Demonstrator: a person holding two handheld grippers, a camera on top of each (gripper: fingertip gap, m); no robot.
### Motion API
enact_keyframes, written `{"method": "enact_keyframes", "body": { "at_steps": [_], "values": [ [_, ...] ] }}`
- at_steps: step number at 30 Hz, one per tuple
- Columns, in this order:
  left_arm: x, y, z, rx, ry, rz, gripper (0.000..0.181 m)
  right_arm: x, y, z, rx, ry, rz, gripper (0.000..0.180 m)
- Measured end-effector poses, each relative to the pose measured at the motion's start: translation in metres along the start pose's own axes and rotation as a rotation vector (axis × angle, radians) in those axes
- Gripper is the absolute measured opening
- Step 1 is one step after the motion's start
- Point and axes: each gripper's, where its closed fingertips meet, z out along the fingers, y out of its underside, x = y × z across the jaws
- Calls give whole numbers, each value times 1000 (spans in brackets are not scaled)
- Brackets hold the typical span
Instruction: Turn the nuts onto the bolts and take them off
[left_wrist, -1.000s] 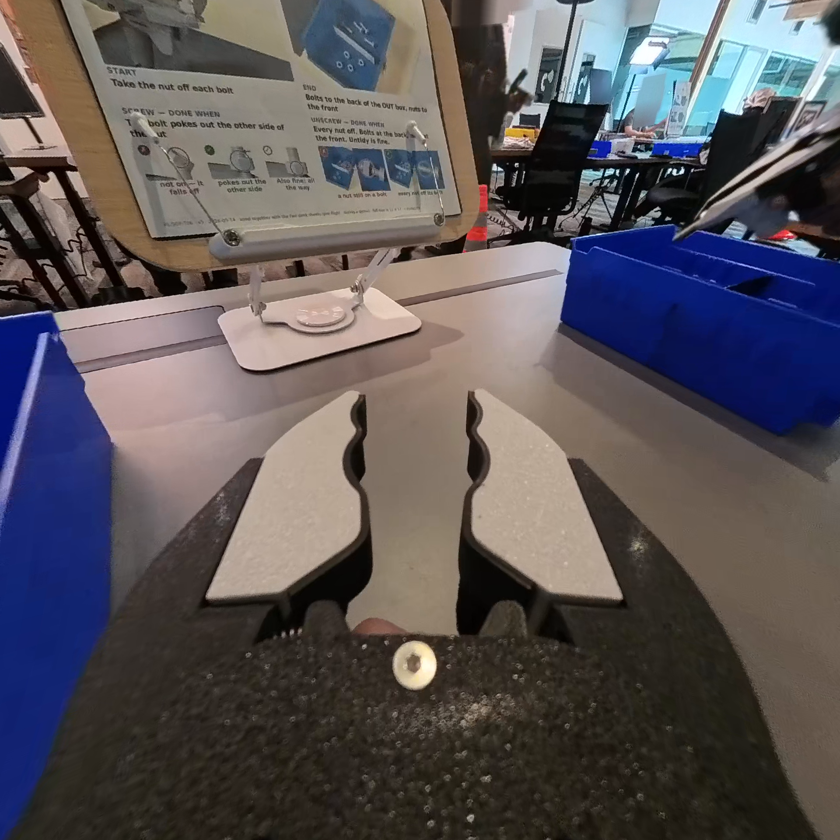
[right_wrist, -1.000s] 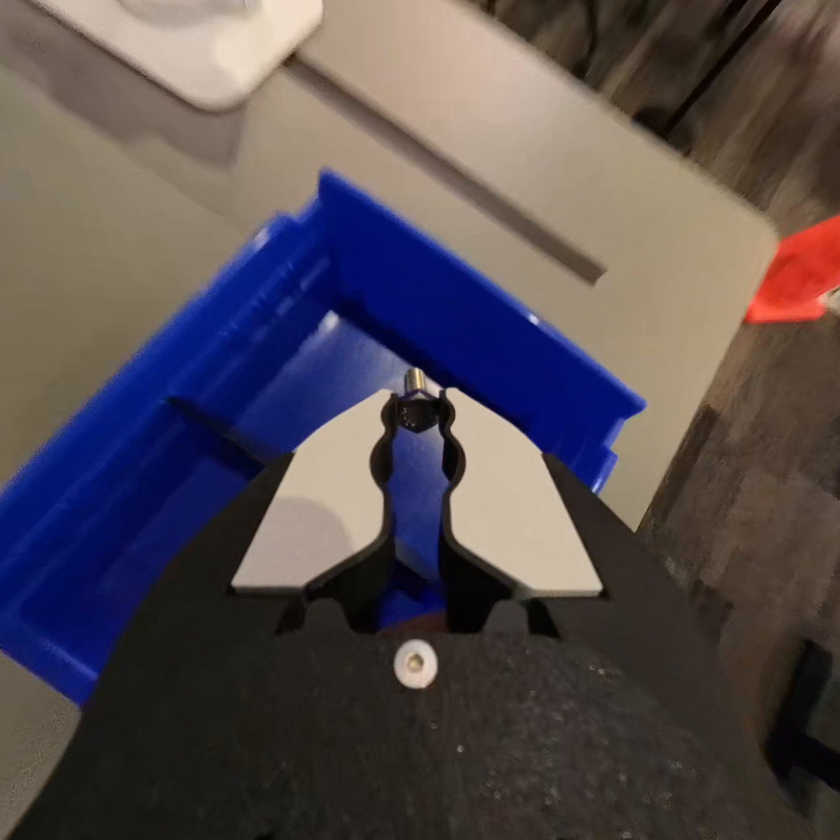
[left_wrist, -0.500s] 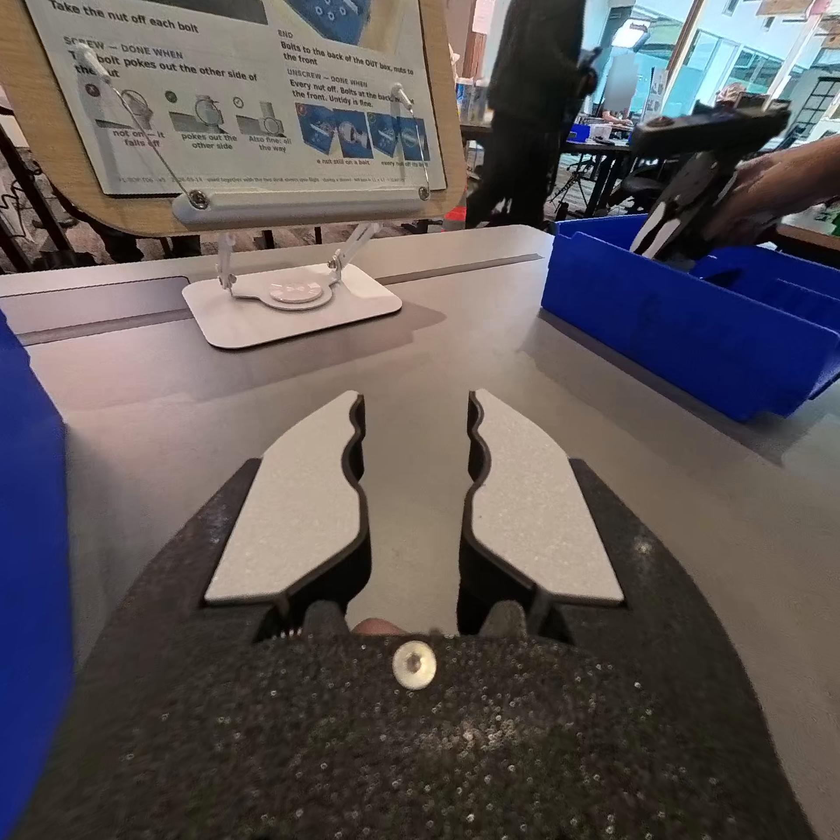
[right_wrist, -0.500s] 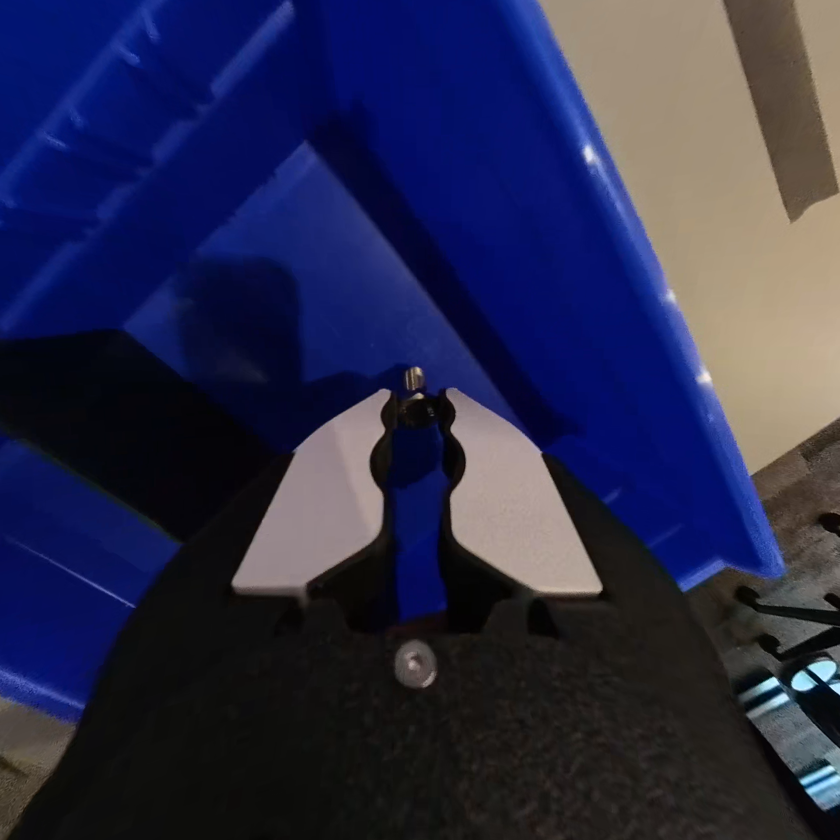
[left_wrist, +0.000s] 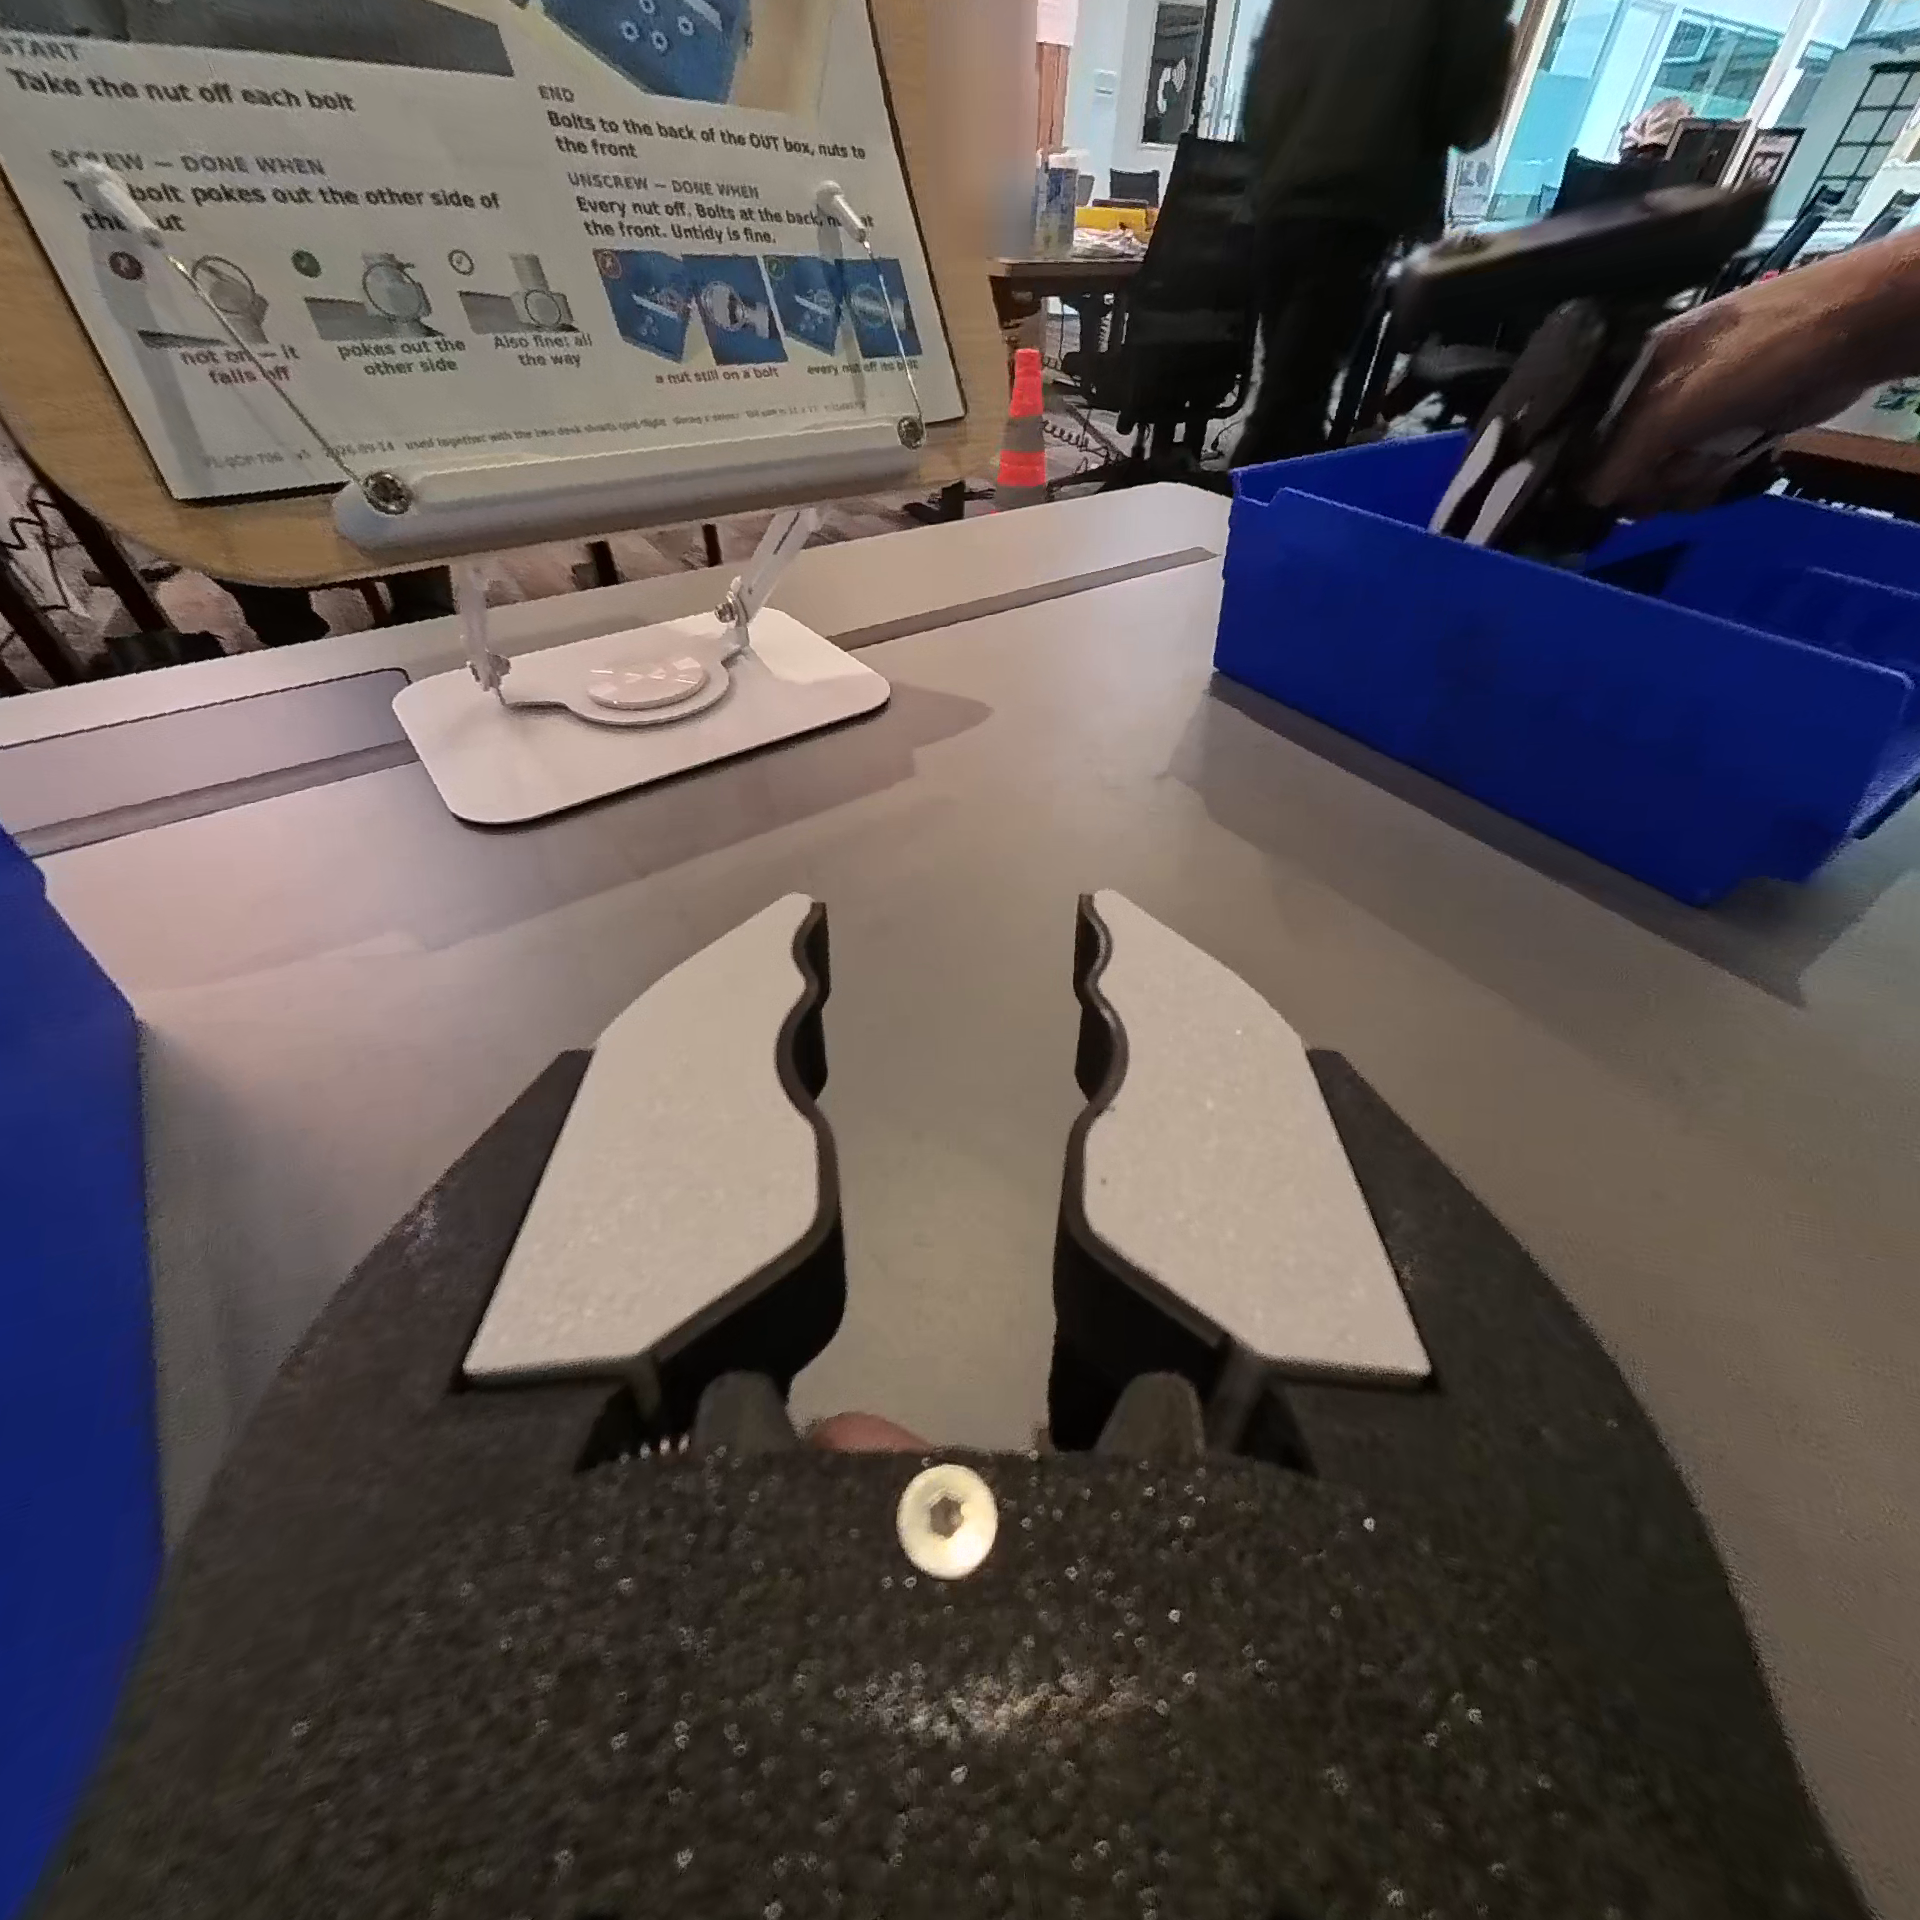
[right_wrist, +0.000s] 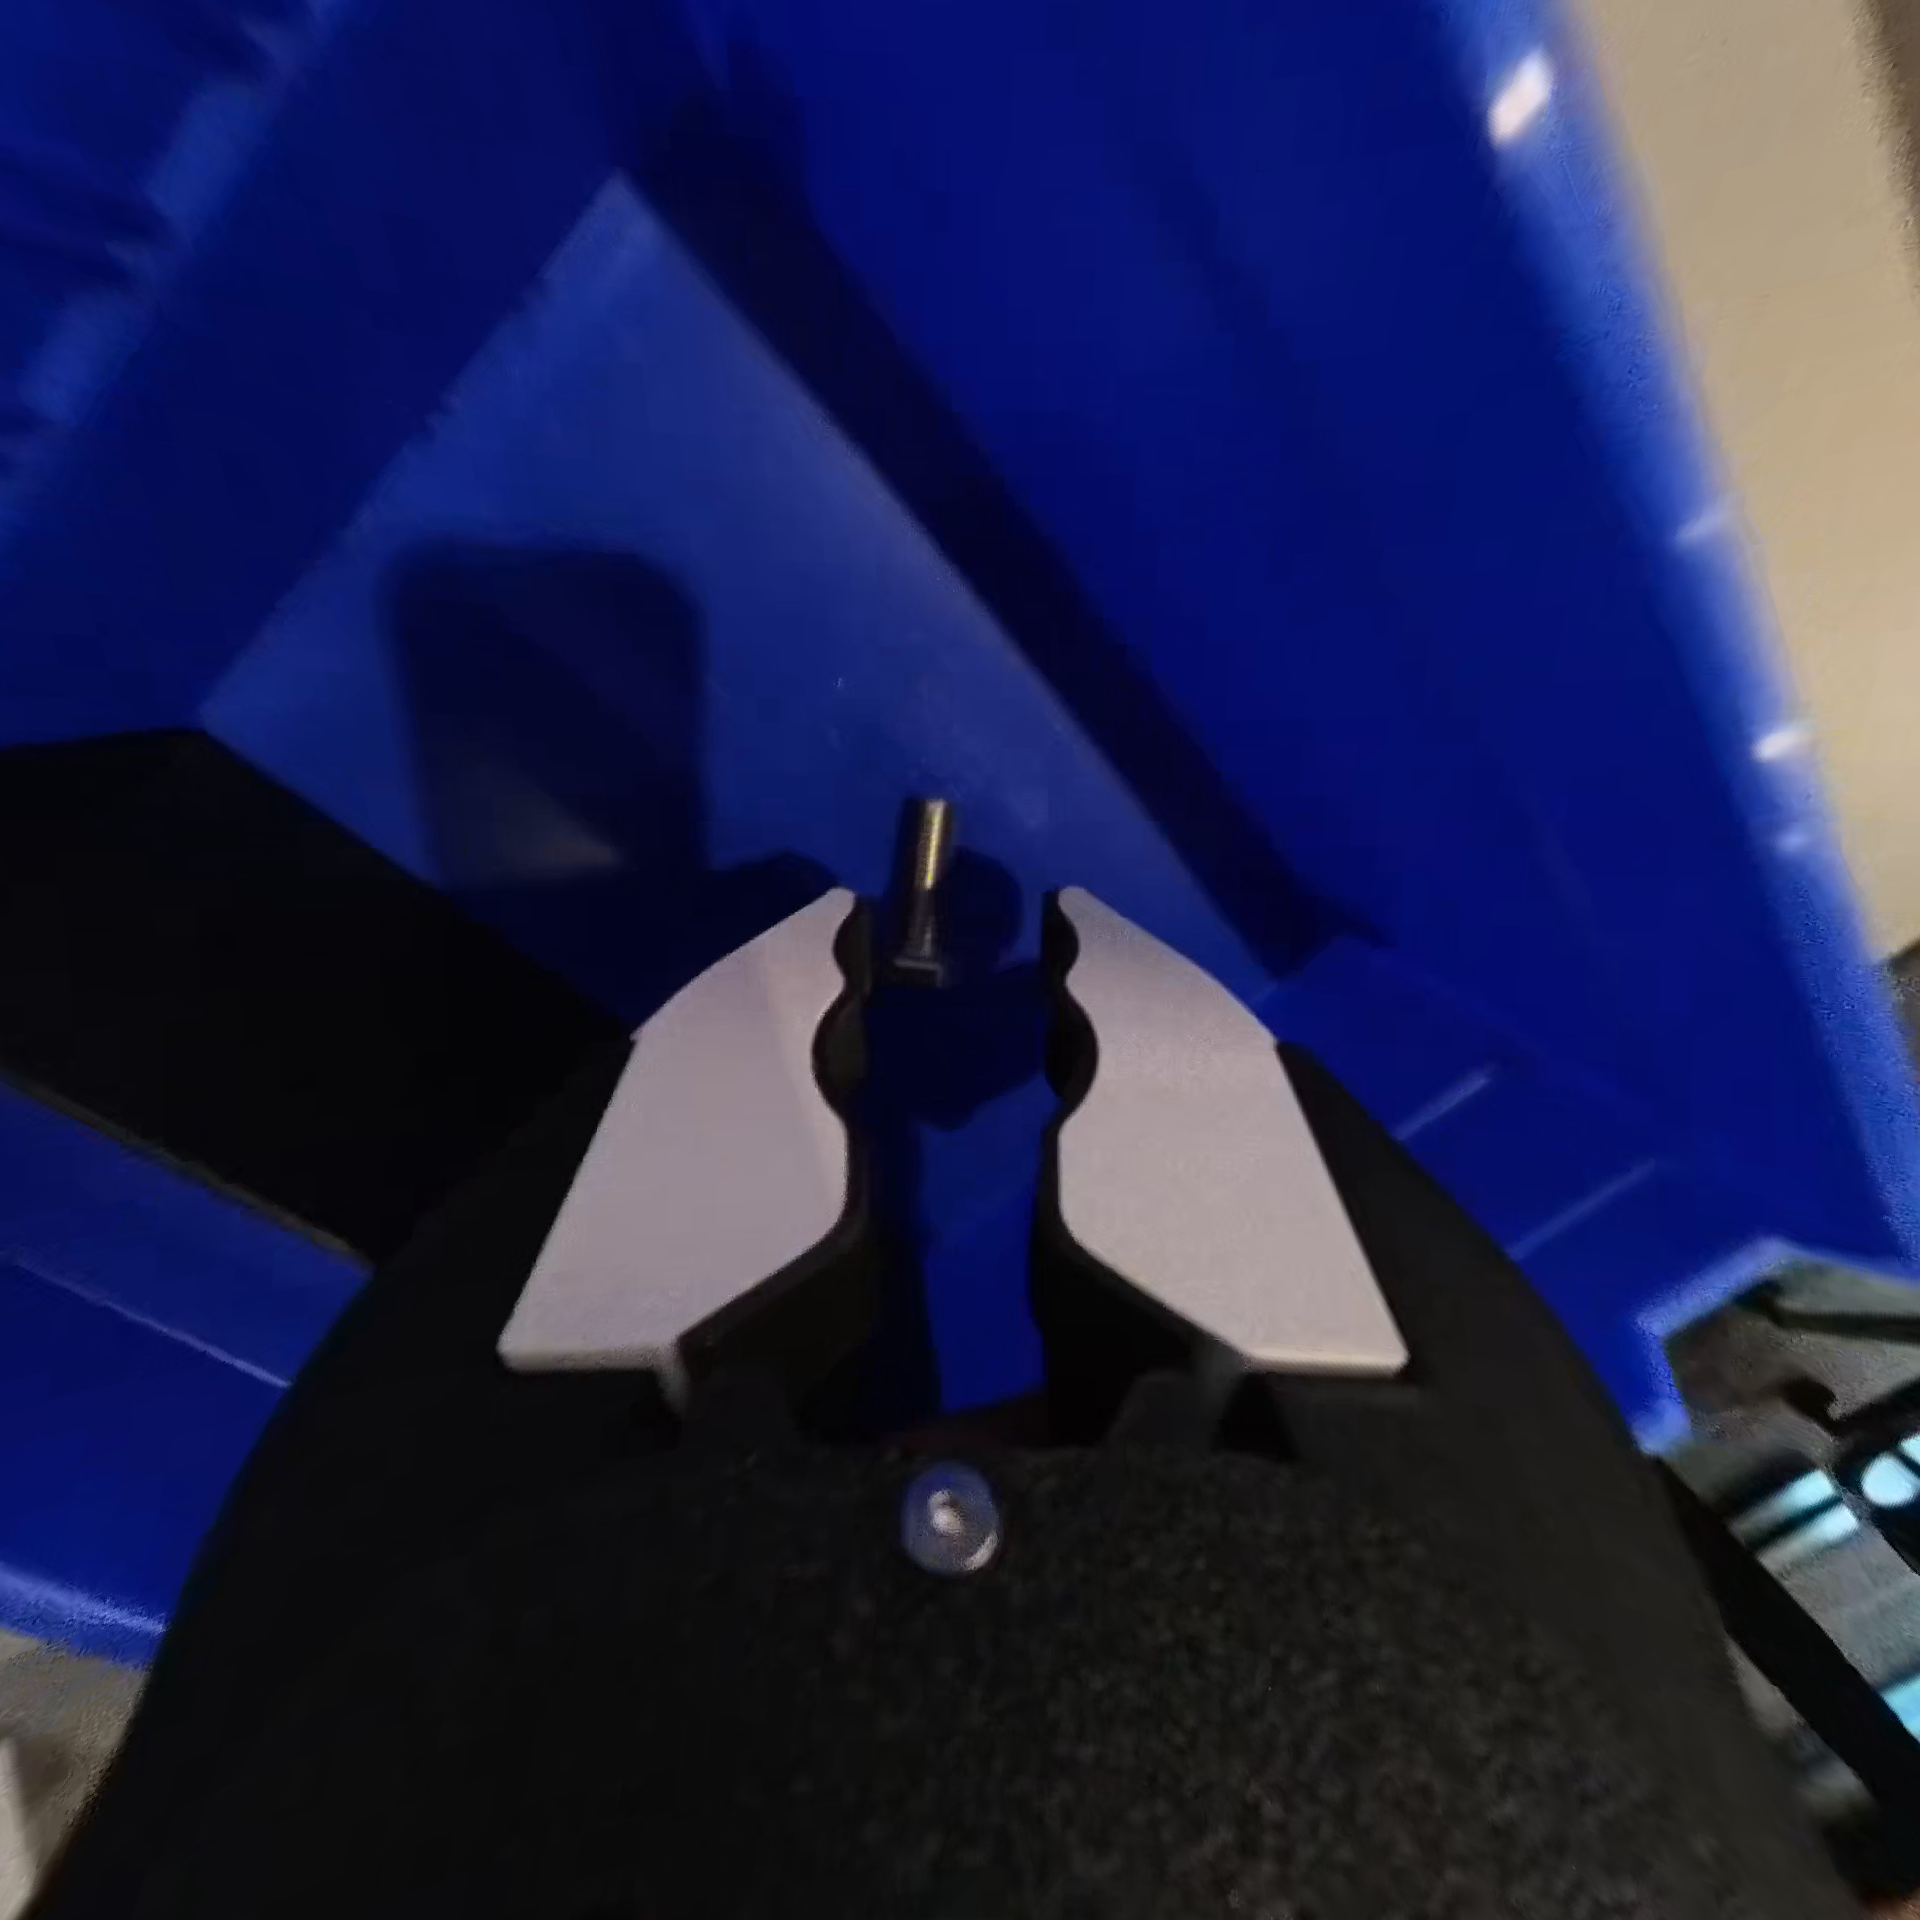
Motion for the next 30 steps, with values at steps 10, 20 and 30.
{"method": "enact_keyframes", "body": {
  "at_steps": [10, 20, 30],
  "values": [
    [12, 27, 7, -95, -51, -53, 47, -40, 106, -226, 895, 516, 87, 45],
    [8, 32, 38, -234, -292, -135, 47, -51, 404, -118, 1425, 495, 746, 52],
    [-1, 29, 50, -281, -444, -101, 47, -61, 454, 168, 1272, 259, 1199, 57]
  ]
}}
